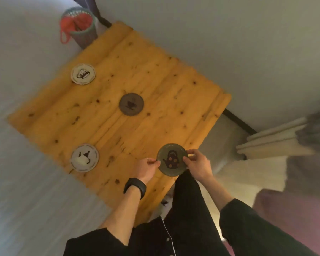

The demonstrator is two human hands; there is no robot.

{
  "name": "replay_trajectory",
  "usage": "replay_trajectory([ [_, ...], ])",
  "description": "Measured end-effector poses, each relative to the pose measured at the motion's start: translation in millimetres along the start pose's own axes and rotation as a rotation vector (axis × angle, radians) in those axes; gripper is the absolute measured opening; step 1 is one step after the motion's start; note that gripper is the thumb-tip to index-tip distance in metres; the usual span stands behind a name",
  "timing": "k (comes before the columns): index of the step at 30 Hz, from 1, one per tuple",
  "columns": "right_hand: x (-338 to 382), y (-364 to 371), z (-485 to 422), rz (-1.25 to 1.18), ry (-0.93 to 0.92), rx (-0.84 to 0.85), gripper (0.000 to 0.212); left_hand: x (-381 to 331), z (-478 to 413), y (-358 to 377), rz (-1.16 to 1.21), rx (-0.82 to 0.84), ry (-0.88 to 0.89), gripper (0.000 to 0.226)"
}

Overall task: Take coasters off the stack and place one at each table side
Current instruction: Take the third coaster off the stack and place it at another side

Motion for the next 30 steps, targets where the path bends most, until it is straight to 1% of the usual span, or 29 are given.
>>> replay_trajectory([
  [2,-1.9,-4.1,-38.5,0.094,-0.068,0.101,0.021,-9.9,-11.5,9.8,0.022,-0.044,-0.030,0.030],
  [5,-6.0,-8.6,-99.1,0.188,-0.179,0.247,0.021,-25.5,-29.7,31.1,0.078,-0.187,-0.092,0.030],
  [8,-1.2,-18.7,-145.8,0.319,-0.328,0.430,0.026,-42.6,-32.8,58.6,0.092,-0.294,-0.229,0.029],
  [10,2.5,-26.4,-165.5,0.388,-0.393,0.526,0.028,-49.0,-25.9,76.4,0.202,-0.340,-0.310,0.030],
  [13,0.2,-29.6,-187.6,0.478,-0.484,0.596,0.029,-58.1,-23.0,98.0,0.310,-0.398,-0.360,0.030],
  [17,-11.8,-23.7,-200.2,0.512,-0.572,0.694,0.028,-60.9,-27.9,122.0,0.429,-0.460,-0.432,0.024],
  [20,-20.6,-12.1,-204.0,0.503,-0.613,0.700,0.030,-56.1,-34.2,131.5,0.457,-0.542,-0.462,0.023],
  [25,-29.8,3.8,-206.9,0.503,-0.643,0.665,0.026,-51.8,-42.5,139.1,0.512,-0.662,-0.446,0.023],
  [28,-28.4,7.2,-206.7,0.511,-0.676,0.634,0.025,-52.4,-44.3,139.6,0.563,-0.685,-0.444,0.023],
  [30,-26.2,7.8,-206.0,0.523,-0.686,0.626,0.025,-52.6,-42.9,138.7,0.549,-0.677,-0.455,0.025],
])
Point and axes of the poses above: each hand's wrist, its own z-axis away from the middle knuckle, its own y-axis out of the palm, x = y × z, the point moved 3 cm from there along -z, towards the middle knuckle, and after that the axes turned 13 degrees about -y, right-handed, at the moved point
